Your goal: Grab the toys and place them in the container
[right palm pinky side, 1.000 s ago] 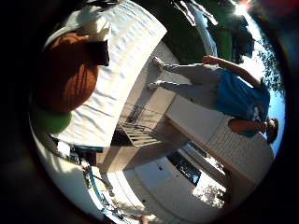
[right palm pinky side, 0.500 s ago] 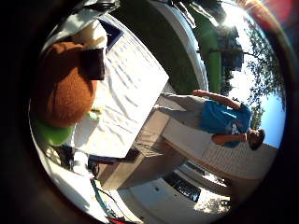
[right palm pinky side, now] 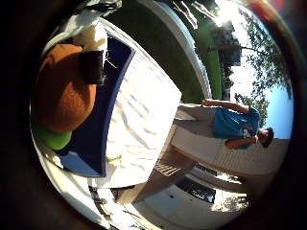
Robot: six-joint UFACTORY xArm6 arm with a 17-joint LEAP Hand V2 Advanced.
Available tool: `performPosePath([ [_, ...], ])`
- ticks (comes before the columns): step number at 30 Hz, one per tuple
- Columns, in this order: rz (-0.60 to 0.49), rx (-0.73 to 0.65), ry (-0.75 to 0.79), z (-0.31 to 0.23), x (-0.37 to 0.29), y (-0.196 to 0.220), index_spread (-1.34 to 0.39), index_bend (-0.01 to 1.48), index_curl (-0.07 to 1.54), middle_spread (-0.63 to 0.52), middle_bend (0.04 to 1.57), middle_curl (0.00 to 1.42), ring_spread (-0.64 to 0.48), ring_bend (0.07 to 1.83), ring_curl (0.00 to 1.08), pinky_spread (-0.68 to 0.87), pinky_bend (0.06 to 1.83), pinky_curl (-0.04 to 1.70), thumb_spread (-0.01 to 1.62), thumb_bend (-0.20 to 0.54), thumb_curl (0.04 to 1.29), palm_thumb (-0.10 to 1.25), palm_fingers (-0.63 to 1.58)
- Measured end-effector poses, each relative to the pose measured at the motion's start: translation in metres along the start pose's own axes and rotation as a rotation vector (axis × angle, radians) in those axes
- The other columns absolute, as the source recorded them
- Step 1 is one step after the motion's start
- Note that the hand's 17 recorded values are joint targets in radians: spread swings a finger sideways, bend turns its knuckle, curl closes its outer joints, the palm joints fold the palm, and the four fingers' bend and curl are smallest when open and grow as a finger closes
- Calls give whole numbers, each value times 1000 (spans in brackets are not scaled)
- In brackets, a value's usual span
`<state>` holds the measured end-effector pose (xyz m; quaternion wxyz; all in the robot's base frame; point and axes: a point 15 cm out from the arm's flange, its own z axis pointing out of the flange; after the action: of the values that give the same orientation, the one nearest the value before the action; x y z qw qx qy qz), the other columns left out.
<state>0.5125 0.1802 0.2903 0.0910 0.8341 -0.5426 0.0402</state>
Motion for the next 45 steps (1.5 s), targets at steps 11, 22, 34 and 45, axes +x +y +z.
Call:
performPosePath([
  [11,10,-33,-5,12,22,5,-404,305,93,158,109,453,324,539,361,501,874,637,1121,-32,354,573,-142],
  [22,35,-25,-12,-66,68,76,-365,168,171,189,140,305,335,471,325,540,801,526,1102,-25,330,608,-59],
  [34,107,-241,-107,-3,142,227,-231,155,193,175,191,311,314,455,320,510,712,436,1124,-30,316,599,5],
  [45,90,-273,-164,111,147,270,-146,153,209,173,179,323,308,456,319,507,707,386,1133,-27,310,586,47],
])
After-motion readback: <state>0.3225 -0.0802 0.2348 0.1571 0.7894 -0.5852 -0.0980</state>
